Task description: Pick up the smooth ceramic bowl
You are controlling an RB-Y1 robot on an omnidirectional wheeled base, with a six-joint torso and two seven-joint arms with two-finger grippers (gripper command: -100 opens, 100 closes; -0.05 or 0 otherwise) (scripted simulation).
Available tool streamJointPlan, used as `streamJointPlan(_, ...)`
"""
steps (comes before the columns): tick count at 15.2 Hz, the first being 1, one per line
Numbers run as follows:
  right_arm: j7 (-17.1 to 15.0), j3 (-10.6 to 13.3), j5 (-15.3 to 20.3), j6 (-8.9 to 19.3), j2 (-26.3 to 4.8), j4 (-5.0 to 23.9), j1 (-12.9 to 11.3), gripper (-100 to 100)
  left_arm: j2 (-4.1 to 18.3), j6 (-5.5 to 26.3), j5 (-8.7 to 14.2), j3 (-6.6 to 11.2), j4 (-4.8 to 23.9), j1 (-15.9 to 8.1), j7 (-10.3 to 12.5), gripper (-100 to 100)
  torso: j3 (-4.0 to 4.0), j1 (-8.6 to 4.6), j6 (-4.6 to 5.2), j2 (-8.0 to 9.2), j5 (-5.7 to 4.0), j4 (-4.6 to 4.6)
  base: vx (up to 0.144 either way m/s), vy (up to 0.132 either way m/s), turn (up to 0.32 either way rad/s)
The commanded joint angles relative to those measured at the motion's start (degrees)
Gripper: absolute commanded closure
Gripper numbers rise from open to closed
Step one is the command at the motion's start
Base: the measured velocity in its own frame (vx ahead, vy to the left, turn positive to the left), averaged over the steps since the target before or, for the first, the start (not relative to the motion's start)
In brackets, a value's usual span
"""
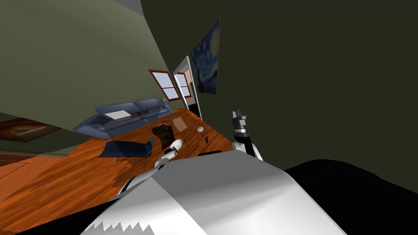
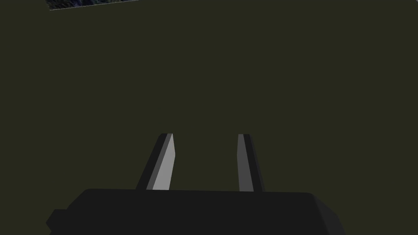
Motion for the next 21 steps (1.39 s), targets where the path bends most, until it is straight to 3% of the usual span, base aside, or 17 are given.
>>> streamJointPlan(1,0.0,0.0,0.0,0.0,0.0,0.0,0.0,0,0.1,0.5,0.6,-0.01,1.8,-0.6,0.4,-100,0.00,0.00,0.00,0.00,0.00,0.00,0.040,0.054,-0.194)
streamJointPlan(2,0.0,0.0,0.0,0.0,0.0,0.0,0.0,0,0.2,1.7,0.9,0.45,5.0,-2.0,1.2,-100,-0.02,0.01,-0.02,-0.03,0.00,-0.01,0.039,0.055,-0.199)
streamJointPlan(4,0.0,0.0,0.0,0.0,0.0,0.0,0.0,0,0.2,1.7,0.9,0.45,2.5,-2.0,1.2,-100,-0.01,0.00,-0.03,-0.01,0.00,0.00,0.022,0.038,-0.090)
streamJointPlan(8,0.0,0.0,0.0,0.0,0.0,0.0,0.0,0,0.2,2.5,1.1,0.75,7.0,-2.9,1.8,-100,0.05,-0.20,-0.05,0.10,-0.04,0.01,0.004,0.002,-0.033)
streamJointPlan(10,0.0,0.0,0.0,0.0,0.0,0.0,0.0,0,-0.4,-0.4,1.2,0.71,7.8,-1.8,1.3,-100,0.05,-0.21,-0.05,0.10,-0.05,0.01,0.021,0.015,-0.036)
streamJointPlan(15,0.0,0.0,0.0,0.0,0.0,0.0,0.0,0,-1.3,-2.9,1.1,0.97,8.5,-0.3,1.4,-100,-0.12,0.01,-0.06,-0.21,0.00,-0.06,0.082,0.051,-0.022)
streamJointPlan(16,0.0,0.0,0.0,0.0,0.0,0.0,0.0,0,-0.9,-2.4,1.3,0.80,9.2,-1.2,1.4,-100,-0.12,0.00,-0.06,-0.20,0.00,-0.06,0.043,0.029,-0.008)
streamJointPlan(17,0.0,0.0,0.0,0.0,0.0,0.0,0.0,0,-0.9,-2.8,1.5,0.76,9.5,-1.2,1.2,100,-0.09,-0.05,-0.06,-0.13,-0.01,-0.04,0.016,0.011,-0.002)
streamJointPlan(21,0.0,0.0,0.0,0.0,0.0,0.0,0.0,0,-0.9,-2.8,1.4,0.73,9.5,-1.1,1.2,100,0.07,-0.16,-0.07,0.10,-0.04,0.05,0.001,0.004,-0.003)
